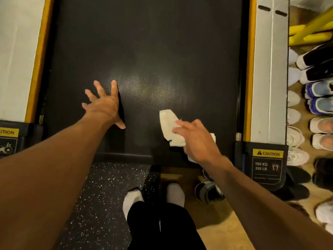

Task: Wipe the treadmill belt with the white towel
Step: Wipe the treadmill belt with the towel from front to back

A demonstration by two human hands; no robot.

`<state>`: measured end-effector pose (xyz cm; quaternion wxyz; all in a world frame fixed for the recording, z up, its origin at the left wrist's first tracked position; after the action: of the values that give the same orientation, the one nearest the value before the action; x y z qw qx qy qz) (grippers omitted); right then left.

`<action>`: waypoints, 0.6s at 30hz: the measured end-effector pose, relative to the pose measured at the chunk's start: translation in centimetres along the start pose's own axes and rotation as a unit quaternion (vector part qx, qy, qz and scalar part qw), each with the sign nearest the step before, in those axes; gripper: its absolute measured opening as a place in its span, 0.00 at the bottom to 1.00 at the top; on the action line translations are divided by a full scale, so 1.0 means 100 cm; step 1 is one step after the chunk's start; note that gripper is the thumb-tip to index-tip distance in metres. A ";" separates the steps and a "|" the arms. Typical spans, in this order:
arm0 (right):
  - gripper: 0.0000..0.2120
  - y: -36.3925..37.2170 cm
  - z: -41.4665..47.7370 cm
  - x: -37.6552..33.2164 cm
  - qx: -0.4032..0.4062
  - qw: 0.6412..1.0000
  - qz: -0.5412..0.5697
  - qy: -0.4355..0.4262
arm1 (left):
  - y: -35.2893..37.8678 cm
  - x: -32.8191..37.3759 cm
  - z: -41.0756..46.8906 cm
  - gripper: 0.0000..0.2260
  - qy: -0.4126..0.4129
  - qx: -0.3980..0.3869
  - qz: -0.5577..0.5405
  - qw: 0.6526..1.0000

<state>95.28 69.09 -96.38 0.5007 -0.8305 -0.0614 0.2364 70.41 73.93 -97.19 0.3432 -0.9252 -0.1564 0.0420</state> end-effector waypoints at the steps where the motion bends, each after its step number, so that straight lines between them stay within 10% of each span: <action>1: 0.29 -0.006 -0.006 0.007 0.021 1.000 0.021 0.002 | 0.003 0.004 -0.002 0.63 0.014 0.004 -0.005 1.000; 5: 0.26 -0.053 0.017 0.095 0.182 0.965 0.087 0.168 | 0.023 0.019 -0.005 0.60 0.047 0.005 -0.025 0.999; 8: 0.23 -0.058 0.031 0.132 0.153 0.949 0.076 0.266 | 0.022 0.023 -0.002 0.62 0.019 -0.013 -0.017 1.000; 14: 0.28 0.001 -0.046 0.062 0.076 0.986 0.090 0.121 | 0.019 0.027 -0.003 0.62 0.012 -0.019 -0.014 1.000; 18: 0.23 -0.033 -0.031 0.102 0.188 0.962 0.111 0.163 | 0.019 0.026 -0.005 0.62 0.006 -0.016 -0.018 1.000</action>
<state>106.14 71.64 -95.71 0.6214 -0.7506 0.1588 0.1588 73.45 73.07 -97.92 0.3300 -0.9279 -0.1713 0.0281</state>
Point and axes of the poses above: each hand's wrist, its own z-axis towards the middle knuckle, its own y-axis out of the palm, x = y × z, the point moved 7 cm from there along z, towards the middle knuckle, and after that the axes turned 3 degrees about y, right-handed, at the moved point
